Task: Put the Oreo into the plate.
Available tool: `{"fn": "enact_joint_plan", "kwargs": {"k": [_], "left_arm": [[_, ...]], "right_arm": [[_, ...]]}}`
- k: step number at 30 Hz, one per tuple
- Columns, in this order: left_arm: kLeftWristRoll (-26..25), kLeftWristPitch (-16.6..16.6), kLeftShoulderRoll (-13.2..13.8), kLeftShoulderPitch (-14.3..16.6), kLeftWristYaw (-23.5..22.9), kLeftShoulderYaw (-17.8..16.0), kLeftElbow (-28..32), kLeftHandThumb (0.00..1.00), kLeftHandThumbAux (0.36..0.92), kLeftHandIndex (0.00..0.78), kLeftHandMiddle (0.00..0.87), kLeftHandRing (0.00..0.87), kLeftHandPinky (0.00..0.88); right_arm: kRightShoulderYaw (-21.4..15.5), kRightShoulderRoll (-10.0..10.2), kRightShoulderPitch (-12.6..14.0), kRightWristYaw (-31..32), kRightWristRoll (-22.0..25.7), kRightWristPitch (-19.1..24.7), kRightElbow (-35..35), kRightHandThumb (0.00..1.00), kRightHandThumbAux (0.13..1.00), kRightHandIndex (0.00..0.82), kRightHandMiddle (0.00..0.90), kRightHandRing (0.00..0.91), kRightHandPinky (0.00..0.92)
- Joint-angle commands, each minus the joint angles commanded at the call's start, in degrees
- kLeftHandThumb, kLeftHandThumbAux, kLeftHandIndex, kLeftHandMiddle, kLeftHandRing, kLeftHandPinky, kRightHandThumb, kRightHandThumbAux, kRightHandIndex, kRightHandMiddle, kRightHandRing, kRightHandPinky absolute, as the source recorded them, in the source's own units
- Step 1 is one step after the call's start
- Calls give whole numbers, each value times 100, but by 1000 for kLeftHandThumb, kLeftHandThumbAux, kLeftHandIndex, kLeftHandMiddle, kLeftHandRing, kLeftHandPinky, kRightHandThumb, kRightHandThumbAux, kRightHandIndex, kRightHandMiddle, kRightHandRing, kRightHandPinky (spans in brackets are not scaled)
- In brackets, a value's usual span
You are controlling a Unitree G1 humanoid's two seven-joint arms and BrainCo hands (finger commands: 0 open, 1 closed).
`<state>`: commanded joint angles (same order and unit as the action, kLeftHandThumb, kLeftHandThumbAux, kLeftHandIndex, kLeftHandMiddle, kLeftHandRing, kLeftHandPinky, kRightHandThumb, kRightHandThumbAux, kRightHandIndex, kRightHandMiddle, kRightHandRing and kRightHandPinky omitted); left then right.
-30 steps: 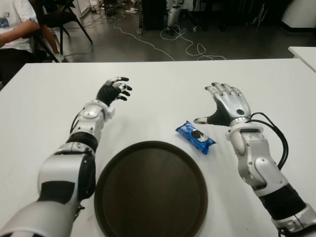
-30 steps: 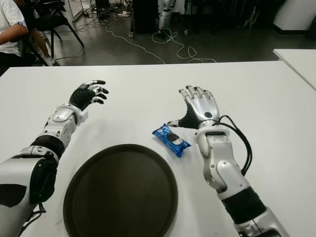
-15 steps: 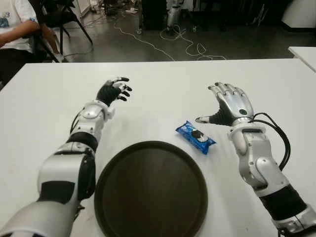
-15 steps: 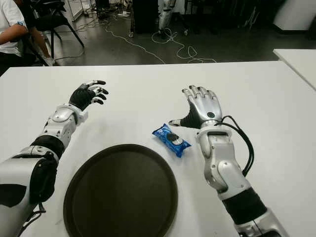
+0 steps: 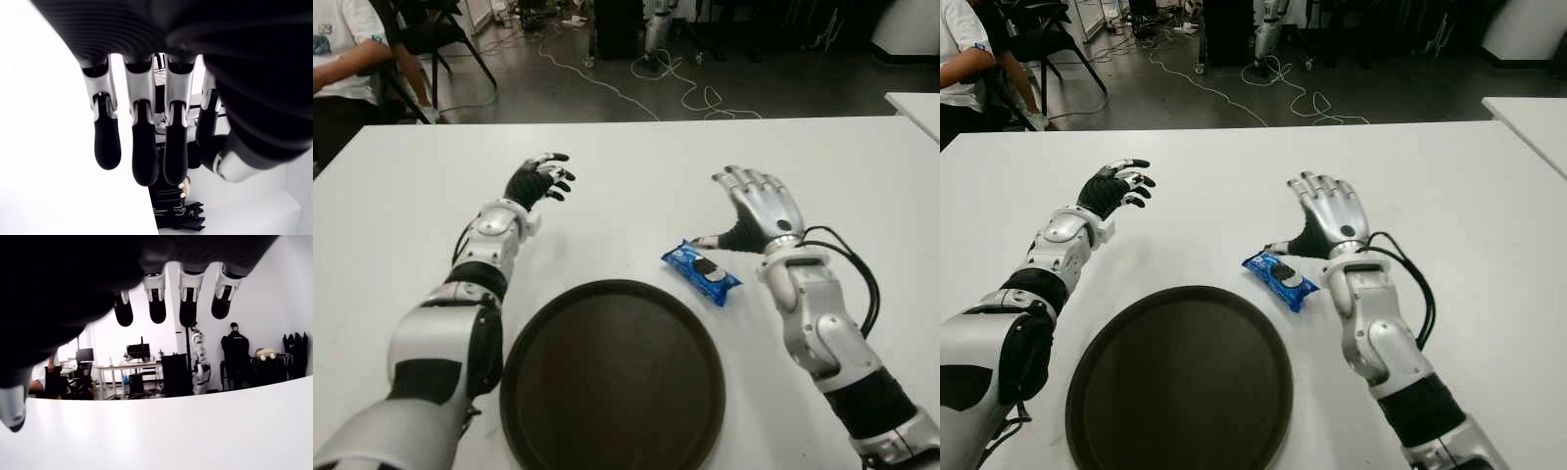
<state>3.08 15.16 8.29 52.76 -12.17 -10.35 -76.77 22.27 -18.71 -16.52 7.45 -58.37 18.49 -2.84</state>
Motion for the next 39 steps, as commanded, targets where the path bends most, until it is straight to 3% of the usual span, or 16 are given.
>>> {"fn": "enact_joint_plan", "kwargs": {"k": [17,27,39], "left_arm": [[105,4,-8,3,188,90,-1,117,657,288,489,507,515],[103,-21,-4,10,175,101,-4,110,637,285,469,497,501],[103,26,-11,6,190,120,3,134,656,298,492,511,516]], "right_arm": [[248,76,45,173,-52,-122,83,0,506,54,82,83,80],[364,38,56,165,-119,-236,122,0,495,50,80,81,78],[430,26,71,165,-128,-282,151,0,508,51,85,83,76]]}}
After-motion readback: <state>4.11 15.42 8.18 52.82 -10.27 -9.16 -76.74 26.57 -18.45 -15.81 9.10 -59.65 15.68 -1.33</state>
